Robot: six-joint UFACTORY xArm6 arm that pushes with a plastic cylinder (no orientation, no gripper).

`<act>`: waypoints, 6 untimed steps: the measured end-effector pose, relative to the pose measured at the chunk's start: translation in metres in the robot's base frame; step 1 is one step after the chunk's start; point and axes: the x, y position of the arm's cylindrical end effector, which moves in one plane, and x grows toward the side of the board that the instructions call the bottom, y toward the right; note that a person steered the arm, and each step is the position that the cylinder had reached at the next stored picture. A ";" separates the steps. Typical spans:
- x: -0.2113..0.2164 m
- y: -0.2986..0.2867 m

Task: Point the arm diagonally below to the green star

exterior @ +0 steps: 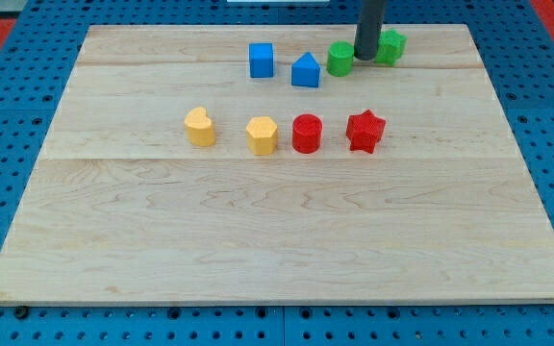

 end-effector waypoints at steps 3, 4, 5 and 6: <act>-0.005 0.078; 0.024 0.045; 0.045 0.099; 0.035 0.143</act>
